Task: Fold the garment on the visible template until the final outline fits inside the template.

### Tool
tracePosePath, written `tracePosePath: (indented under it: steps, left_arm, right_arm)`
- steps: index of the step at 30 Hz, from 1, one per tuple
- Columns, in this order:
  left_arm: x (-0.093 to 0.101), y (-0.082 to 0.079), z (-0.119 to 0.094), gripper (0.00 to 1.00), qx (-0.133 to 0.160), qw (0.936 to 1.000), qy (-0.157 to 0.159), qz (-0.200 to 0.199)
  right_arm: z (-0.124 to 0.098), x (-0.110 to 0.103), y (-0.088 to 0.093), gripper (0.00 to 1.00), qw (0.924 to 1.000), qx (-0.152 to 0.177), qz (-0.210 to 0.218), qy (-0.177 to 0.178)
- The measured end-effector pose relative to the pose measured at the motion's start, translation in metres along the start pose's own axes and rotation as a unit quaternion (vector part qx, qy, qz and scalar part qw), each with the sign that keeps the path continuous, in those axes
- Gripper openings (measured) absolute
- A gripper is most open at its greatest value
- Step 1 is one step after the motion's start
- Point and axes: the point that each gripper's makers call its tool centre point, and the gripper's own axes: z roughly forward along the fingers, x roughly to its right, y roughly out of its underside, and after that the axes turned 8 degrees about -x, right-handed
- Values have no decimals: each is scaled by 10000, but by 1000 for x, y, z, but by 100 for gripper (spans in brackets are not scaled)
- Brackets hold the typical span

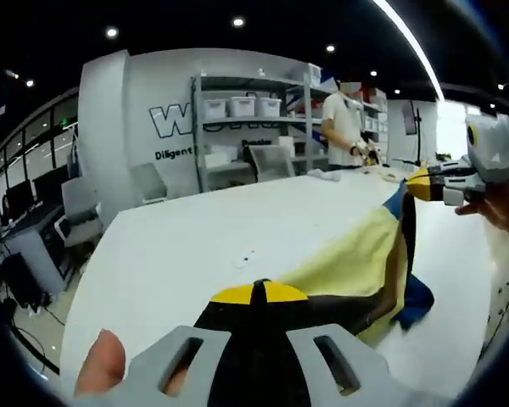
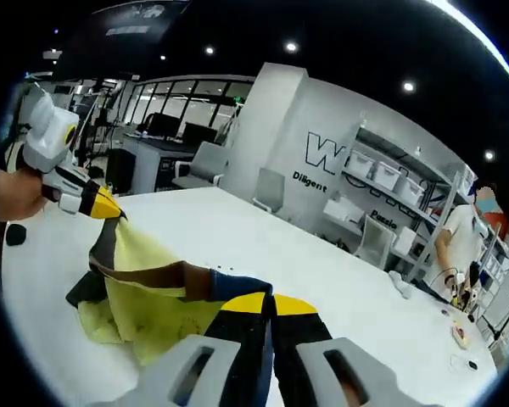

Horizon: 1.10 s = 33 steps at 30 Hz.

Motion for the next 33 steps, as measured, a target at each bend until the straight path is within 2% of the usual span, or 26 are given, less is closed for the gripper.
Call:
tracePosePath:
  steps: [4, 11, 12, 16, 17, 22, 27, 33]
  left_arm:
    - [-5, 12, 20, 0, -252, 9991, 96, -327]
    - [-17, 18, 48, 0, -361, 9963, 135, -763]
    - [-21, 20, 56, 0, -399, 9945, 143, -957]
    - [-25, 23, 66, 0, -441, 9930, 127, -1088]
    - [-28, 26, 75, 0, -499, 9907, 133, -1257]
    - [-35, 35, 95, 0, -611, 9828, 141, -1736]
    - [-41, 45, 112, 0, -786, 9808, 55, -1786]
    - [-44, 51, 121, 0, -825, 9797, -22, -1825]
  right_arm:
    - [22, 1, 9, 0, 9999, -135, 35, -63]
    - [55, -1, 21, 0, 9995, -269, 2, -153]
    - [64, 0, 26, 0, 9994, -312, 32, -172]
    - [76, 1, 33, 0, 9991, -392, 67, -171]
    - [87, 0, 41, 0, 9987, -469, 104, -195]
    - [109, -2, 58, 0, 9972, -676, 167, -259]
    - [125, -4, 74, 0, 9954, -862, 272, -325]
    - [136, -10, 87, 0, 9933, -1049, 318, -378]
